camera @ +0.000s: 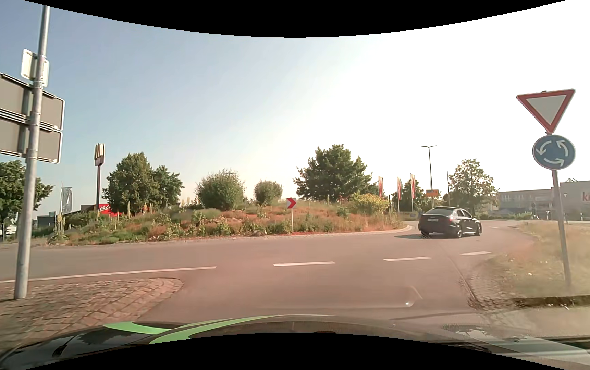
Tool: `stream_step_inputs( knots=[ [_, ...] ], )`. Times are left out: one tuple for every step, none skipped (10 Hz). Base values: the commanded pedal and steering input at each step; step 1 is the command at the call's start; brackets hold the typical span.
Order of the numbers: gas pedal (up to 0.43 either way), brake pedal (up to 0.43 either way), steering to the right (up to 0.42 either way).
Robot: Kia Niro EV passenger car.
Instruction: Follow the waypoints while adhering to traffic rules and regulations
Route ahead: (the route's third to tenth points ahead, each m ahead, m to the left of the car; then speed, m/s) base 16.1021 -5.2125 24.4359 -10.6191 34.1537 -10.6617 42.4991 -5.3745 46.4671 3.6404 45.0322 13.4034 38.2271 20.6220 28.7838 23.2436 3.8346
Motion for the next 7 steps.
stream_step_inputs(
  knots=[
    [0.0, 0.122, 0.108],
    [0.0, 0.159, 0.111],
    [0.0, 0.104, 0.116],
    [0.0, 0.0, 0.122],
    [0.0, 0.0, 0.133],
    [0.311, 0.0, 0.15],
    [0.378, 0.0, 0.166]
  ],
)
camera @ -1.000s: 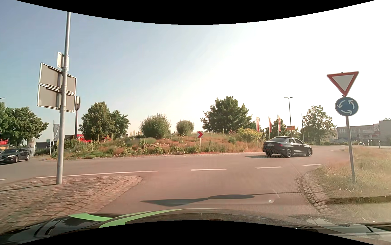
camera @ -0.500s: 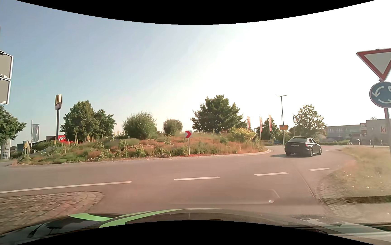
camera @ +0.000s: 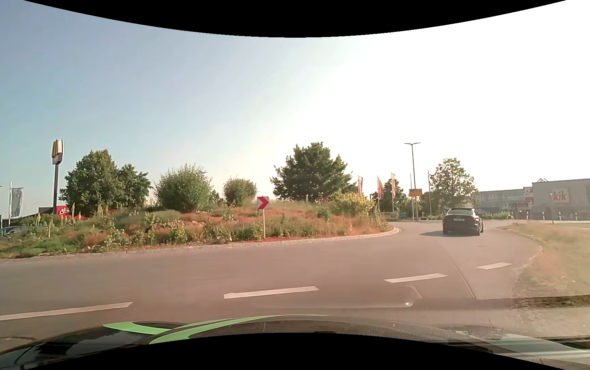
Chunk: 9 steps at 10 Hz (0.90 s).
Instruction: Follow the waypoints while adhering to traffic rules and regulations
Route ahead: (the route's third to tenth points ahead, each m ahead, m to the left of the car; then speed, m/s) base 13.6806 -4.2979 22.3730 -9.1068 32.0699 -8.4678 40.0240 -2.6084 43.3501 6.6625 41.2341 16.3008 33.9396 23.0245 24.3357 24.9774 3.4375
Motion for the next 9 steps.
stream_step_inputs(
  knots=[
    [0.39, 0.0, 0.183],
    [0.39, 0.0, 0.202],
    [0.39, 0.0, 0.215],
    [0.39, 0.0, 0.226],
    [0.39, 0.0, 0.236],
    [0.39, 0.0, 0.244],
    [0.39, 0.0, 0.256],
    [0.39, 0.0, 0.27],
    [0.39, 0.0, 0.281]
  ],
)
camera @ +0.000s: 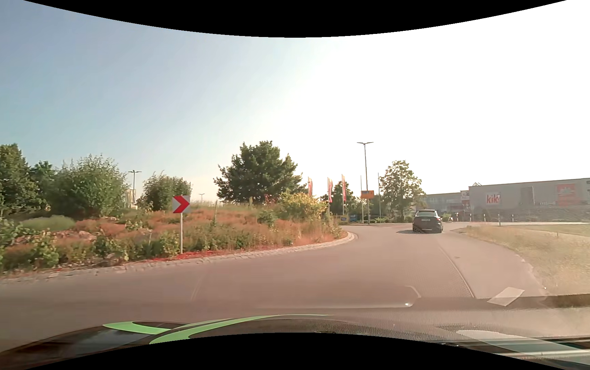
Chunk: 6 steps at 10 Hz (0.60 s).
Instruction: Follow the waypoints while adhering to traffic rules and regulations
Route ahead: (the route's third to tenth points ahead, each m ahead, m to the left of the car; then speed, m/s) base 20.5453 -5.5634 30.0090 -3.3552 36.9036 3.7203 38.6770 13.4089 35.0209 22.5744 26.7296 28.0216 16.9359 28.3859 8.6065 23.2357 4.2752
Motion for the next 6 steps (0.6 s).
stream_step_inputs(
  knots=[
    [0.39, 0.0, 0.289],
    [0.39, 0.0, 0.298],
    [0.39, 0.0, 0.305],
    [0.39, 0.0, 0.31],
    [0.39, 0.0, 0.31],
    [0.39, 0.0, 0.308]
  ],
)
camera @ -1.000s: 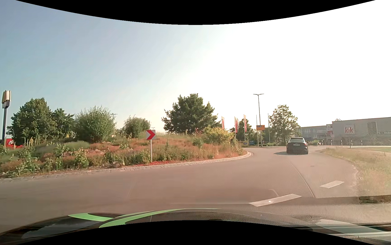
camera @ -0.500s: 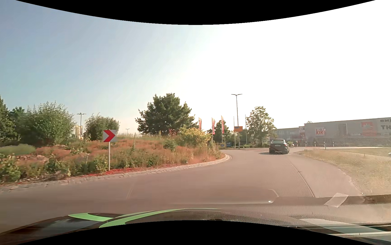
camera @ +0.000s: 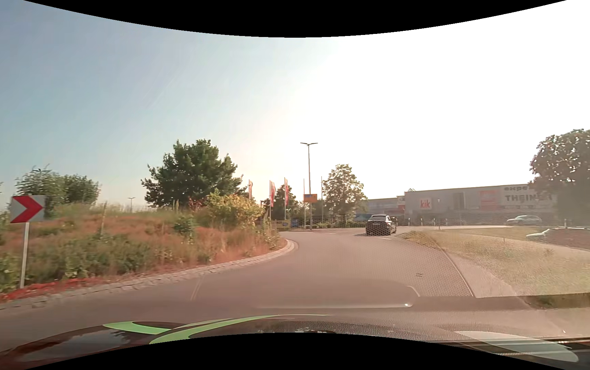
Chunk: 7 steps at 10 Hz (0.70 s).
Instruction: Follow the waypoints while adhering to traffic rules and regulations
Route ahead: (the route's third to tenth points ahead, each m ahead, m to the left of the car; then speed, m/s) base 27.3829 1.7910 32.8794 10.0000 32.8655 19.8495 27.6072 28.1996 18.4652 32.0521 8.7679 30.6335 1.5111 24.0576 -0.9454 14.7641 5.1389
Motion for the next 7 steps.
stream_step_inputs(
  knots=[
    [0.39, 0.0, 0.302],
    [0.39, 0.0, 0.285],
    [0.39, 0.0, 0.267],
    [0.39, 0.0, 0.24],
    [0.39, 0.0, 0.203],
    [0.378, 0.0, 0.172],
    [0.358, 0.0, 0.13]
  ],
)
